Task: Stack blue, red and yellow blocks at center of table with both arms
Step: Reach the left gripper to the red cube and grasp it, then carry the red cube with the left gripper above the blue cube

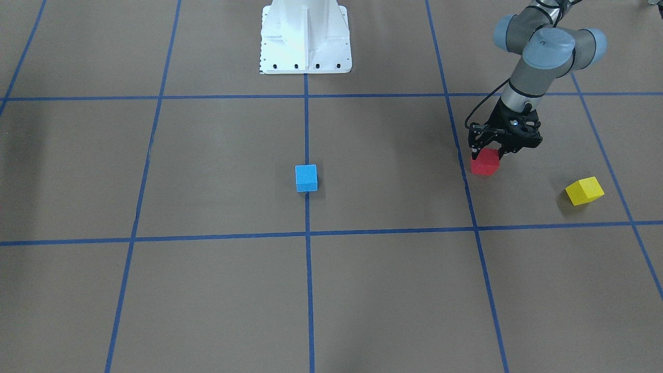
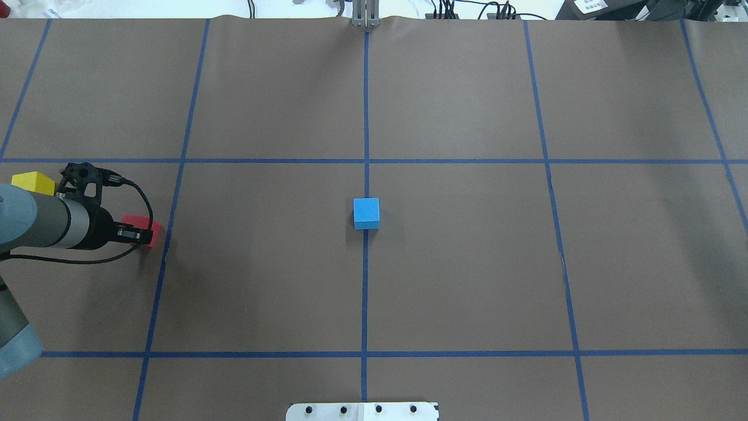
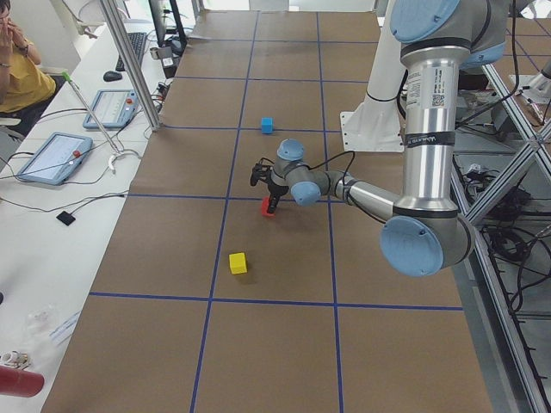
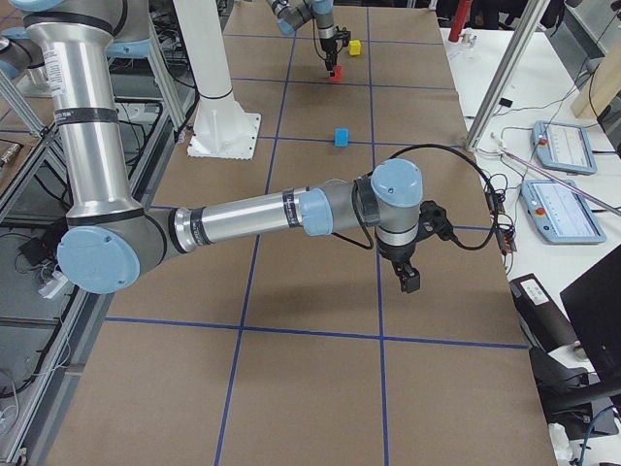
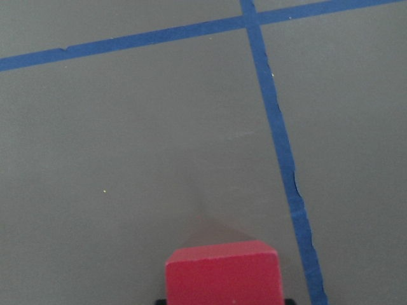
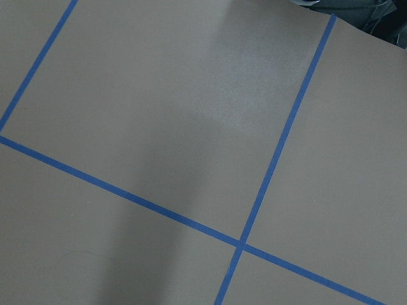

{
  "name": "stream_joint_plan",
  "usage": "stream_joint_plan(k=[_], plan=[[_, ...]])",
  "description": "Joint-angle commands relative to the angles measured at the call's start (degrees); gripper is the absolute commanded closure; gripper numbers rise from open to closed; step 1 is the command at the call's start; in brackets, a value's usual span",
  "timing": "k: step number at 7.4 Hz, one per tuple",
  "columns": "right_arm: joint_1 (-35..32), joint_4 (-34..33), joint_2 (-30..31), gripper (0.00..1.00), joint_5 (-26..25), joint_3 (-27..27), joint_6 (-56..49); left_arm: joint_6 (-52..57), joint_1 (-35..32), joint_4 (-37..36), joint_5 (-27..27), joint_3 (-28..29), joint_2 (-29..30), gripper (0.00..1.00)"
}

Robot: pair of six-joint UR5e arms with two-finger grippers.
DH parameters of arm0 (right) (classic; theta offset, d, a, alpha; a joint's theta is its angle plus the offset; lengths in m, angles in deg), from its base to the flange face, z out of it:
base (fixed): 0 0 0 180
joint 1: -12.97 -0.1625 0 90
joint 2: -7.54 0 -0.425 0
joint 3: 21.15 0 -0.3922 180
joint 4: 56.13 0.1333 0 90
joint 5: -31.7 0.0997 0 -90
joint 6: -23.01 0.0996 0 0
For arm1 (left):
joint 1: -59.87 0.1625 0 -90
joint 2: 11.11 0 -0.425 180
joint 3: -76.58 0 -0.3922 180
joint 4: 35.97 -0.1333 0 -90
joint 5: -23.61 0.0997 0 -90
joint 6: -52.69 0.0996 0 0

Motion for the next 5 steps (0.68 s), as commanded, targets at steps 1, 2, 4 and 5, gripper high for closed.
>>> stream_joint_plan(k=[1,2,4,5], plan=[[0.0,0.0,-0.1,0.00,-0.1,0.0,0.0,0.4,0.0,-4.3,-0.5,-1.5,3.1,1.00],[0.0,0.0,-0.1,0.00,-0.1,0.4,0.2,0.4,-0.2,-12.4,-0.5,-5.4,6.3,1.00],[-0.1,0.0,0.6,0.00,-0.3,2.7,0.8,-0.2,0.0,-36.4,-0.5,-8.8,23.7,1.00],[-0.1,0.0,0.7,0.00,-0.3,4.7,0.6,-0.7,1.0,-42.3,-0.5,-7.5,31.5,1.00]])
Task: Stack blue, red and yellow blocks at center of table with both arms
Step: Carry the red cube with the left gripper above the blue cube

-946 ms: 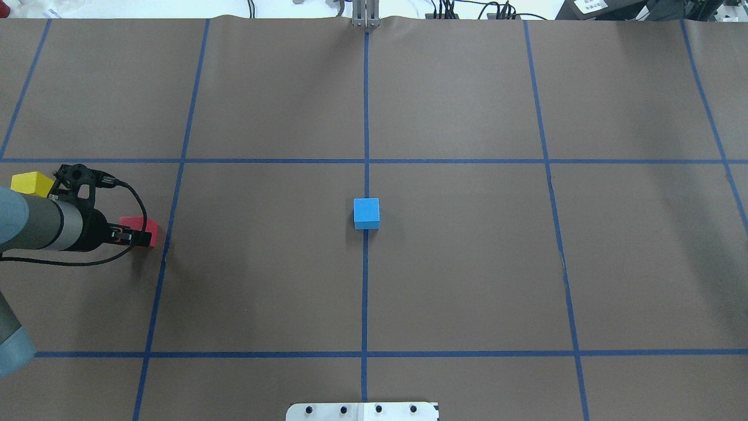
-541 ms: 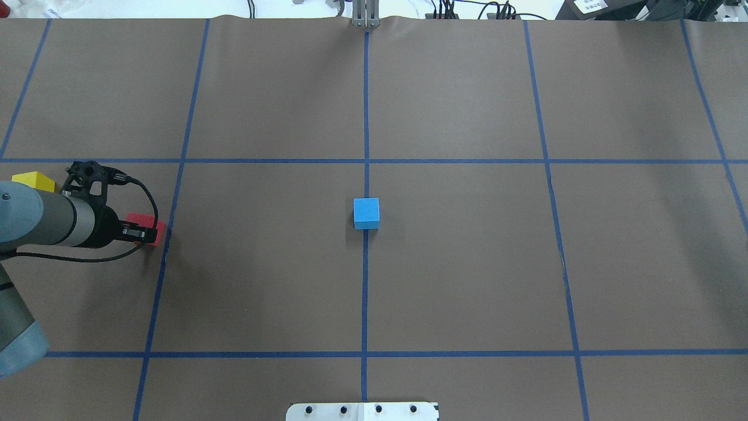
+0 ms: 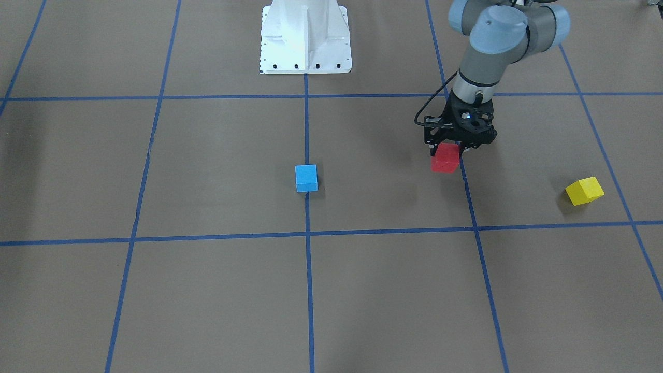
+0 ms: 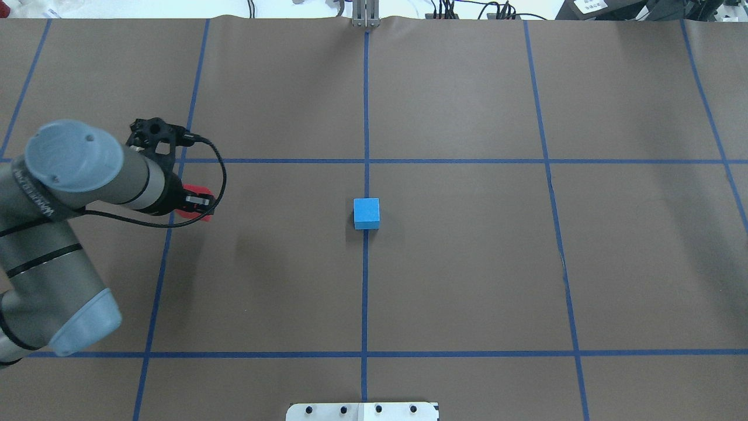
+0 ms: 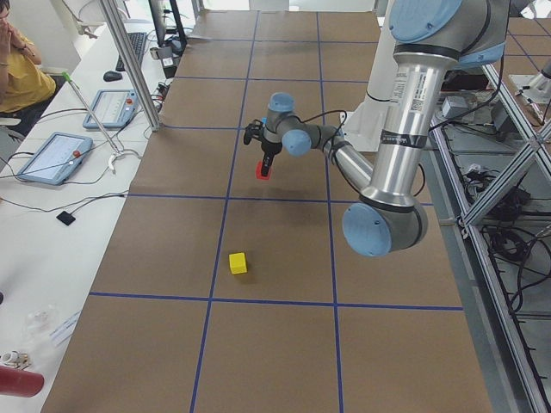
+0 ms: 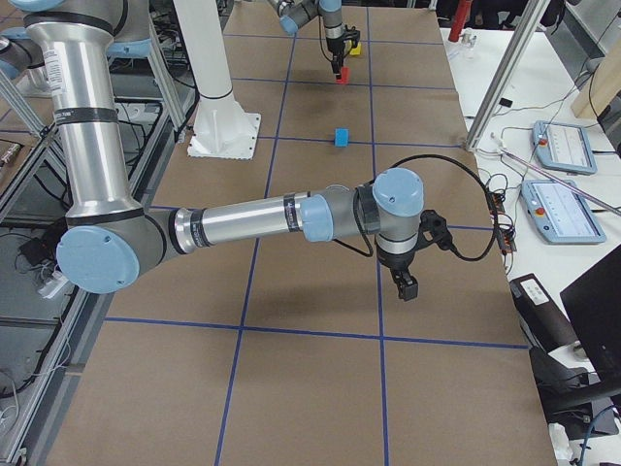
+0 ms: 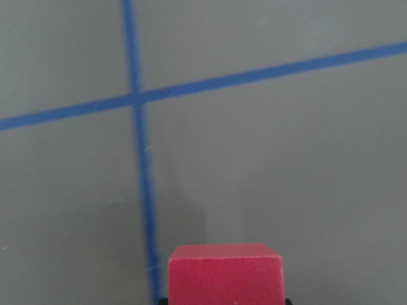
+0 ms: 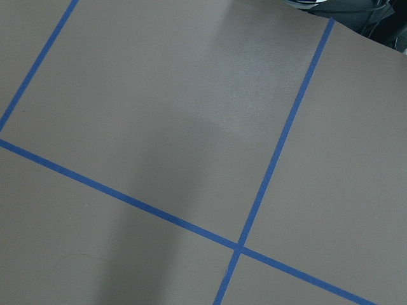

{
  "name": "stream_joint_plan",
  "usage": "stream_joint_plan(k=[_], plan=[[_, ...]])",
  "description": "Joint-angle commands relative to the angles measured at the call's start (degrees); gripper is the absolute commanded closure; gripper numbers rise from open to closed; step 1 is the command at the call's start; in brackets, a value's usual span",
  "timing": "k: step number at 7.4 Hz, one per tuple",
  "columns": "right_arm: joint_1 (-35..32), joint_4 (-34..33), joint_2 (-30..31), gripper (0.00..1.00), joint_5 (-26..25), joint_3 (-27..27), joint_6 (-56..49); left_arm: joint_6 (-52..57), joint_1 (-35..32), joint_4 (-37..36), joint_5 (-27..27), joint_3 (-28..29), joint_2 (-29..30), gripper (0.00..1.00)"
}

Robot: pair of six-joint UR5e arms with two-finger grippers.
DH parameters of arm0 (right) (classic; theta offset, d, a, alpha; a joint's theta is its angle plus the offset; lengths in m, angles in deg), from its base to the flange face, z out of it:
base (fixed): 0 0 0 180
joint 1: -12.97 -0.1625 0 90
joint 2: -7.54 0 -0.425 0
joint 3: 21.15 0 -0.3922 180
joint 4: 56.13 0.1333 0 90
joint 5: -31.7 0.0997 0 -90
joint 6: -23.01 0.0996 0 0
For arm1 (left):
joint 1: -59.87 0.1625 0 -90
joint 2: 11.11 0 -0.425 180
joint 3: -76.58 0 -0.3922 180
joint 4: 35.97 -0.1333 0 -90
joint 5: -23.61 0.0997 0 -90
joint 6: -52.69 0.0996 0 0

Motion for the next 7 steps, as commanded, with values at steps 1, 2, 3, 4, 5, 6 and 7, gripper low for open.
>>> stream_joint_plan(k=[1,2,3,4,5,6,7], plan=[[-0.1,0.0,0.3,0.00,-0.1,2.7,0.1,-3.7,2.5,-11.3,0.0,3.9,15.4,1.00],[0.0,0.0,0.5,0.00,-0.5,2.7,0.1,-8.2,4.3,-11.2,0.1,10.8,23.1,1.00],[-0.1,0.0,0.6,0.00,-0.6,2.7,0.2,-10.8,6.1,-11.1,0.3,17.8,29.8,1.00],[-0.1,0.0,0.7,0.00,-0.8,2.7,0.4,-11.4,7.4,-10.7,0.4,23.8,34.5,1.00],[-0.1,0.0,0.9,0.00,-0.8,2.7,0.8,-11.5,7.7,-10.5,0.4,26.4,36.2,1.00],[-0.1,0.0,1.0,0.00,-0.8,2.7,0.8,-11.4,7.7,-10.4,0.4,27.0,36.2,1.00],[-0.1,0.0,1.1,0.00,-0.8,2.7,0.9,-11.0,7.8,-9.9,0.5,28.1,36.5,1.00]])
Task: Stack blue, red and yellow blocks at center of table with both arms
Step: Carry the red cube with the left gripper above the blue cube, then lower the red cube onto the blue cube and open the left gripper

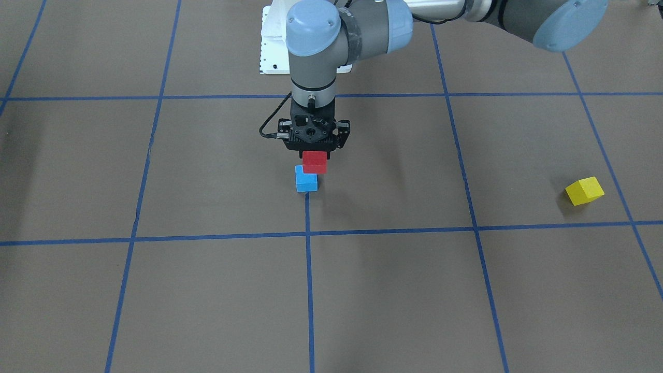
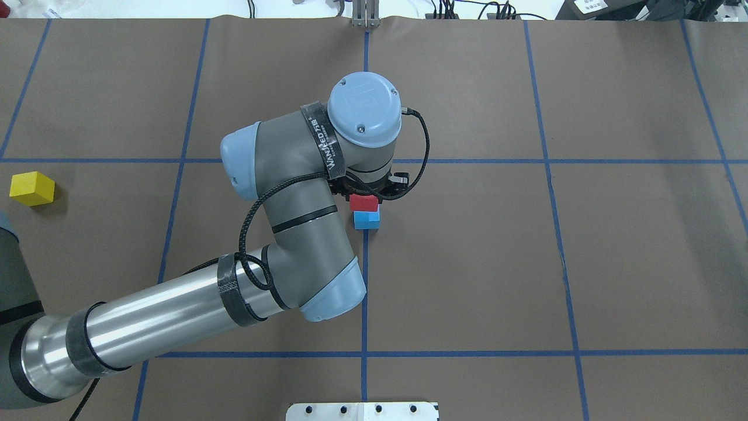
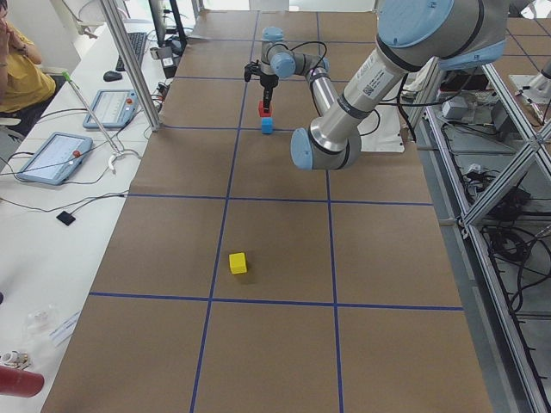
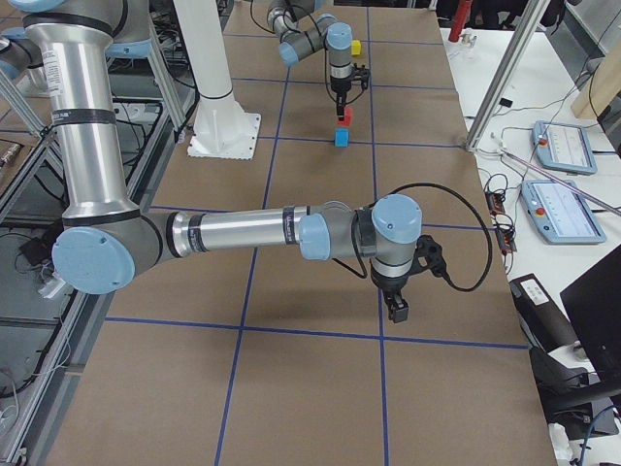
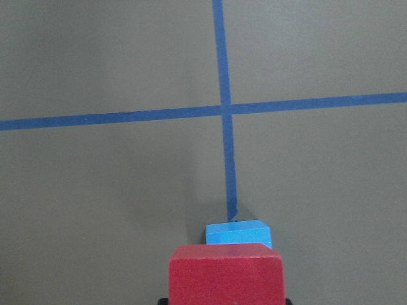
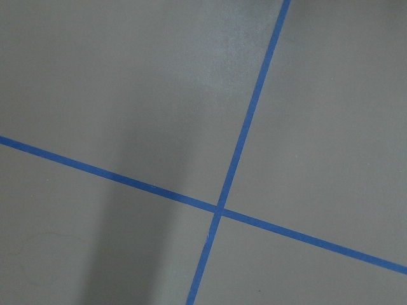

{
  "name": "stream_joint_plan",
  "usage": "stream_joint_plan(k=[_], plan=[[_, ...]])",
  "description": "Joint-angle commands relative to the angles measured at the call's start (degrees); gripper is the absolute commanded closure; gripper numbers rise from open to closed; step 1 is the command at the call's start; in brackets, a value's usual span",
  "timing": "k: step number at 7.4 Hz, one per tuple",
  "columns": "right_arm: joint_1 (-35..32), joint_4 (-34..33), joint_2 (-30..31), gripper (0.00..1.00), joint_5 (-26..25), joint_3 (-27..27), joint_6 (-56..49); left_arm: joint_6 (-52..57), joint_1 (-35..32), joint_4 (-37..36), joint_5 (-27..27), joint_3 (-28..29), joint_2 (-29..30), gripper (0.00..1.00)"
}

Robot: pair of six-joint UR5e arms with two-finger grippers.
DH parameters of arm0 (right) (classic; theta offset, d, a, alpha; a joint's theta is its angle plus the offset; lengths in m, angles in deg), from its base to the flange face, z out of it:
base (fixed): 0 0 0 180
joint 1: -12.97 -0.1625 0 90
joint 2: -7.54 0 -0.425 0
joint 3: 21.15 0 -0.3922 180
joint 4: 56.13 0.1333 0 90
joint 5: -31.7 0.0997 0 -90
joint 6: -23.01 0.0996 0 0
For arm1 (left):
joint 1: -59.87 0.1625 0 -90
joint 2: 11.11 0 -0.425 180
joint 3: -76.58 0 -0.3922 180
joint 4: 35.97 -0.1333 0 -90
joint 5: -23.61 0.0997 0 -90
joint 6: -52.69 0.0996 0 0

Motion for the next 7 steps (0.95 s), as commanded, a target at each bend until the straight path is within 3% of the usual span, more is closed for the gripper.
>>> stream_joint_plan(k=[1,2,3,7], plan=[[0.0,0.0,0.2,0.00,0.0,0.0,0.1,0.2,0.5,1.1,0.6,2.5,0.8,1.00],[0.0,0.0,0.2,0.00,0.0,0.0,0.1,0.2,1.2,1.4,0.9,2.7,0.7,0.99],[0.0,0.0,0.2,0.00,0.0,0.0,0.3,0.2,1.3,1.5,0.9,2.7,0.6,0.88],[0.0,0.0,0.2,0.00,0.0,0.0,0.6,-0.3,1.3,1.7,0.8,2.9,0.2,0.66]])
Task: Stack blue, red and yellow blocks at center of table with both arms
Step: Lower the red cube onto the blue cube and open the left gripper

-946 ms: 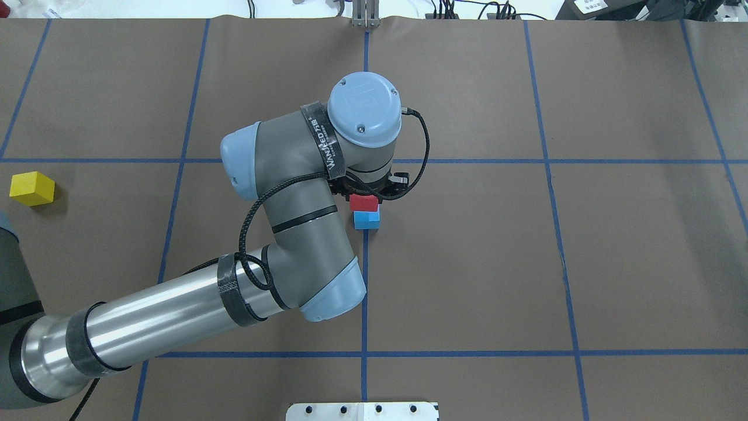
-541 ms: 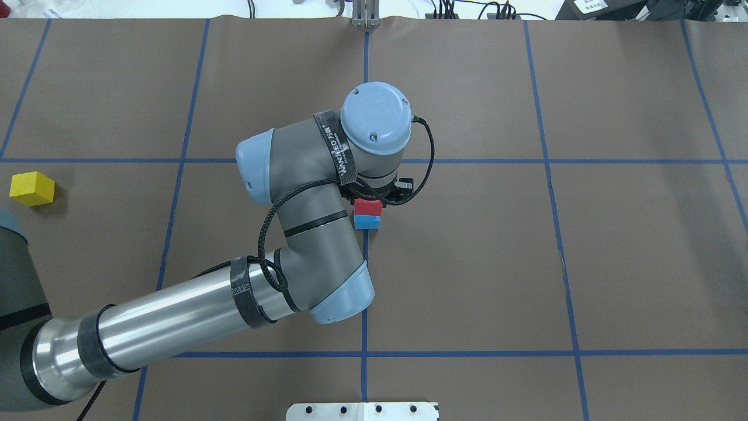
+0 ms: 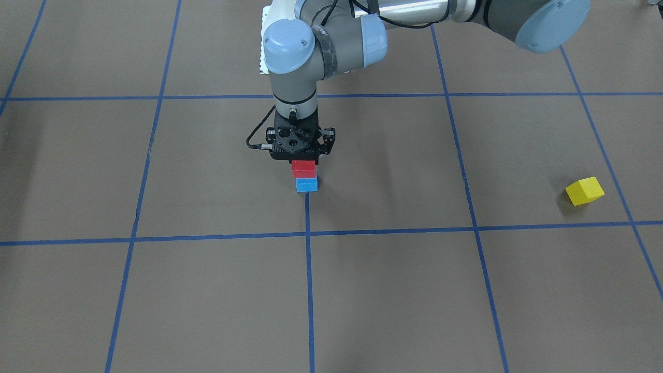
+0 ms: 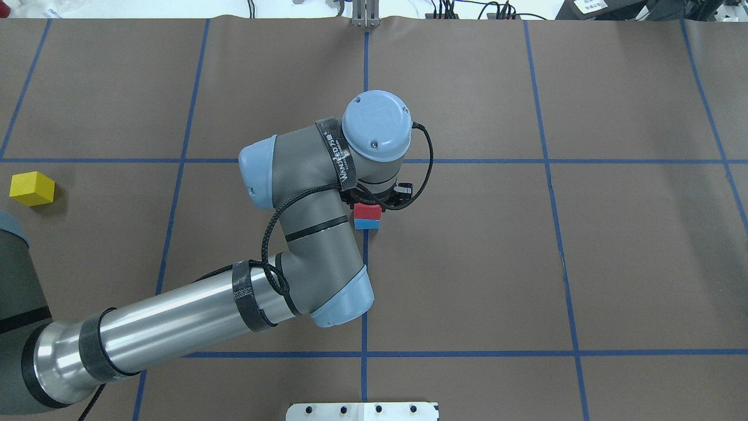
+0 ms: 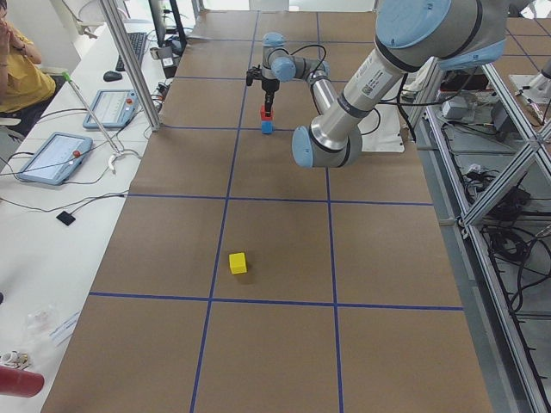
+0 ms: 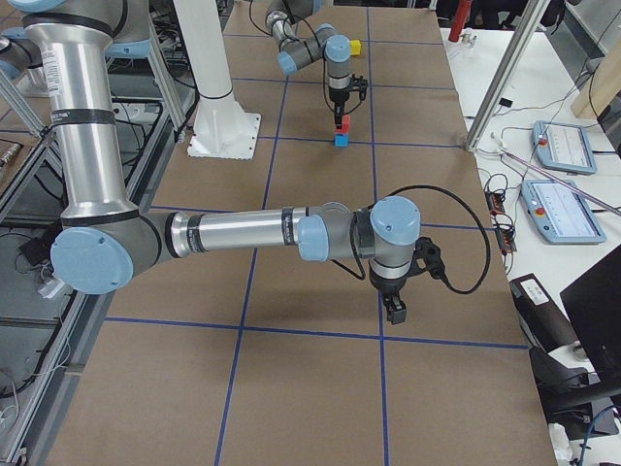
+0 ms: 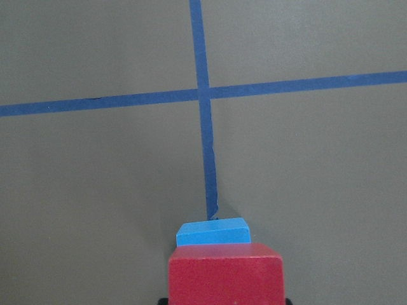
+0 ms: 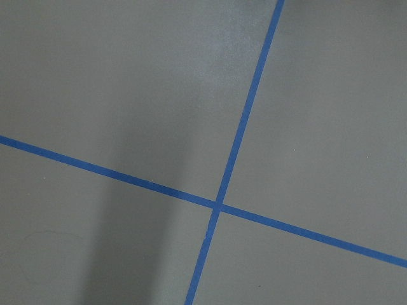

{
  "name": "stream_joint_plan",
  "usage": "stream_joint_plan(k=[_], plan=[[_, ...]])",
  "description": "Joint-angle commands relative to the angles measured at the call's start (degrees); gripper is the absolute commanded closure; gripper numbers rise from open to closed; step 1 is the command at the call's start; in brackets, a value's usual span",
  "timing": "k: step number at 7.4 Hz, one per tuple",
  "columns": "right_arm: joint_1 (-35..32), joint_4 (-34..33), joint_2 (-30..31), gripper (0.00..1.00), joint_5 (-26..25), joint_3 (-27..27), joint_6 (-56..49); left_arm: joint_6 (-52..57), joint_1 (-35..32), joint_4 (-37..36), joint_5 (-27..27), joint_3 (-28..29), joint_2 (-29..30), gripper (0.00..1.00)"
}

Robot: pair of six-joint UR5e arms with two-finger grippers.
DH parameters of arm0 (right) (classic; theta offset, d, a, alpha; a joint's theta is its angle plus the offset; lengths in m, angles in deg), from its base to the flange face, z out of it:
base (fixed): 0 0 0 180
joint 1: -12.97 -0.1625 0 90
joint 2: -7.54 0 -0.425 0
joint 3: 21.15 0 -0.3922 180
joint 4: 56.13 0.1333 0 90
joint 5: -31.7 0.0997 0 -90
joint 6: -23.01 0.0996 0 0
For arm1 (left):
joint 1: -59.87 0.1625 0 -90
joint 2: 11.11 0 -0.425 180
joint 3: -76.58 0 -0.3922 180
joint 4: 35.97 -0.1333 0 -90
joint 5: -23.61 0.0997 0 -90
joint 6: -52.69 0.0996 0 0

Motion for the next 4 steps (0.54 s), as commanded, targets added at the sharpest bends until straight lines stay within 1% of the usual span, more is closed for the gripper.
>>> stream_joint_plan(k=[1,2,3,4], plan=[[0.0,0.0,0.0,0.00,0.0,0.0,0.1,0.0,0.0,0.2,0.0,0.0,0.0,0.59],[0.0,0.0,0.0,0.00,0.0,0.0,0.1,0.0,0.1,1.3,0.0,0.1,-0.1,0.42],[0.0,0.0,0.0,0.00,0.0,0.0,0.1,0.0,0.1,1.4,0.1,0.1,-0.1,0.30],[0.0,0.0,0.0,0.00,0.0,0.0,0.1,0.0,0.1,1.4,0.1,0.1,-0.2,0.26]])
